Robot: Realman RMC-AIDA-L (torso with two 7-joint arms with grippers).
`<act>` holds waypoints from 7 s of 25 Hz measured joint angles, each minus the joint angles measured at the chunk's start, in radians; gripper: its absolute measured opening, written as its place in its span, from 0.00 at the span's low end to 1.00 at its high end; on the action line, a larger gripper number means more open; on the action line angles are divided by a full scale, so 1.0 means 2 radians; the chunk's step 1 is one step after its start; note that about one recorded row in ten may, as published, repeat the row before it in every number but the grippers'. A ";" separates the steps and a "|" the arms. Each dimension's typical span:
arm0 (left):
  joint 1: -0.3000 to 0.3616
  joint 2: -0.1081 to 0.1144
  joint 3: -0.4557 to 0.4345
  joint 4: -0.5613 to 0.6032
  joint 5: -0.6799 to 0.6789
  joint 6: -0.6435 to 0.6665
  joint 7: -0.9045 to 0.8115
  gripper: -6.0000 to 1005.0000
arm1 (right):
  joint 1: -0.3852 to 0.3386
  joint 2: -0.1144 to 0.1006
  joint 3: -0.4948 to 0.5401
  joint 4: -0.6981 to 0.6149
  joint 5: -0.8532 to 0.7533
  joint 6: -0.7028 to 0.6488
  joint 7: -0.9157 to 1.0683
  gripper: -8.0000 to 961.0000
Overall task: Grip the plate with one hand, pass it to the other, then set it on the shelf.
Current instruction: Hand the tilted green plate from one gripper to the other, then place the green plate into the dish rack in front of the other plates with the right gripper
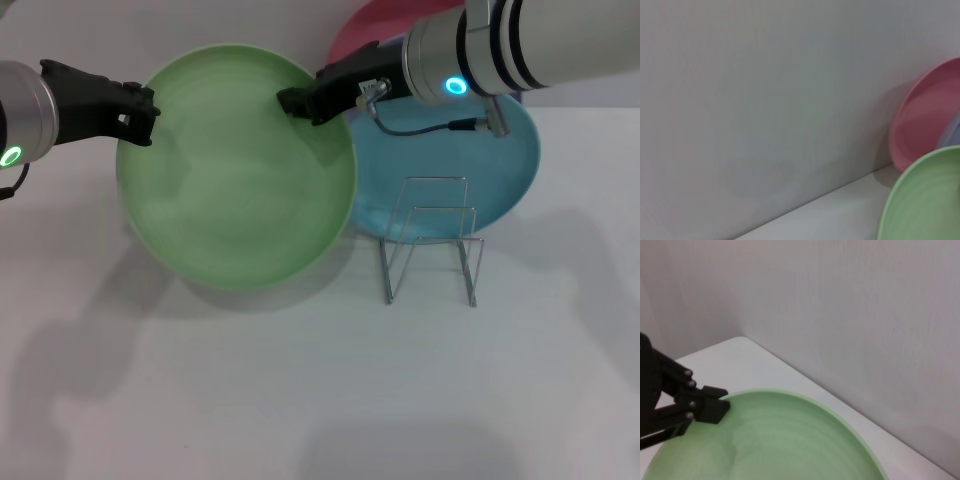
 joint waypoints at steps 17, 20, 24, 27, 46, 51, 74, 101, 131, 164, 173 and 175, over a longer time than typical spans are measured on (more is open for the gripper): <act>0.013 0.000 0.010 -0.023 -0.002 -0.003 0.001 0.15 | -0.050 0.008 -0.017 0.078 -0.013 0.003 0.007 0.08; 0.017 0.000 0.013 -0.031 -0.001 -0.004 0.001 0.24 | -0.058 0.008 -0.021 0.086 -0.015 0.001 0.007 0.07; 0.024 0.001 0.014 -0.041 0.004 -0.003 0.001 0.42 | -0.067 0.008 -0.022 0.096 -0.018 -0.001 0.007 0.05; 0.035 0.000 0.014 -0.049 0.020 0.008 0.001 0.55 | -0.078 0.008 -0.022 0.110 -0.018 -0.008 -0.003 0.05; 0.177 0.000 0.087 0.274 0.026 0.853 -0.016 0.81 | -0.297 0.009 -0.035 0.203 0.325 -0.138 -0.538 0.04; 0.144 -0.001 0.083 0.412 0.026 0.969 -0.074 0.81 | -0.336 0.009 -0.022 0.152 0.482 -0.108 -0.752 0.03; 0.088 -0.003 0.091 0.570 0.026 1.006 -0.148 0.81 | -0.330 0.010 0.133 -0.086 0.720 0.184 -1.122 0.03; 0.081 -0.002 0.119 0.588 0.027 1.008 -0.146 0.81 | -0.293 0.008 0.196 -0.157 0.671 0.199 -1.166 0.03; 0.069 -0.002 0.120 0.597 0.029 1.009 -0.144 0.81 | -0.258 0.012 0.201 -0.259 0.631 0.167 -1.168 0.03; 0.027 -0.002 0.115 0.655 0.026 1.016 -0.147 0.81 | -0.270 0.011 0.201 -0.279 0.663 0.245 -1.137 0.83; 0.022 -0.002 0.111 0.662 0.026 1.016 -0.147 0.81 | -0.245 0.009 0.201 -0.317 0.658 0.213 -1.142 0.83; 0.019 -0.002 0.109 0.664 0.026 1.017 -0.147 0.81 | -0.241 0.009 0.200 -0.321 0.655 0.212 -1.142 0.83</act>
